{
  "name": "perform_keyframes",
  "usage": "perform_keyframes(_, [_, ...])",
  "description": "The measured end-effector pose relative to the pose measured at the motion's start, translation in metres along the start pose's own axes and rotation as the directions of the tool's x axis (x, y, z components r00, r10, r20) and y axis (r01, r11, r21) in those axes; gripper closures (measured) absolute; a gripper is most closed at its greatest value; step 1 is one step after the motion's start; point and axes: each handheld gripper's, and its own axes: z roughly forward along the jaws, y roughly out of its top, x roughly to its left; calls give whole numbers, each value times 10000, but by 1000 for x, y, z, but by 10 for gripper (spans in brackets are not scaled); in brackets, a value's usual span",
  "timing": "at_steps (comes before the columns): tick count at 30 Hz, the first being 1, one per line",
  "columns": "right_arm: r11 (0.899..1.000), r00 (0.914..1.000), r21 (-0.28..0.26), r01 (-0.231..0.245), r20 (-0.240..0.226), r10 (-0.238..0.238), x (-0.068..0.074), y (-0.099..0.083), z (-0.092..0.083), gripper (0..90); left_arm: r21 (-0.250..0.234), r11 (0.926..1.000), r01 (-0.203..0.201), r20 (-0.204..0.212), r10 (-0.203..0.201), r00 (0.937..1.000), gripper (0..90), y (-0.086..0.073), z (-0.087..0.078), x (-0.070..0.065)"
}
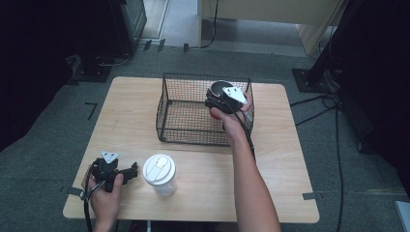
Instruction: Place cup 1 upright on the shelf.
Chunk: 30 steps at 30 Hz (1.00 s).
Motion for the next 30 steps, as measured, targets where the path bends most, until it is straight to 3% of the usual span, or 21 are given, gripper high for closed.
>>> perform_keyframes(4, [9995, 9996, 194, 244, 165, -247, 1, -5, 4, 70, -1, 10000, 2, -1, -2, 10000, 0, 0, 0, 0])
perform_keyframes(17, [9953, 9989, 876, 422, -249, -401, 3, -12, 6, 64, -2, 10000, -1, -2, 1, 10000, 0, 0, 0, 0])
perform_keyframes(22, [9929, 9977, 982, 678, -55, -676, 3, -13, 8, 57, -3, 10000, 2, -1, -2, 10000, 0, 0, 0, 0])
perform_keyframes(25, [9946, 9977, 855, 594, 282, -620, 2, -10, 9, 63, 0, 10000, -4, 0, 4, 10000, 0, 0, 0, 0])
perform_keyframes(30, [9943, 9973, 873, 610, 346, -643, 3, -10, 9, 63, -1, 10000, -1, 0, 1, 10000, 0, 0, 0, 0])
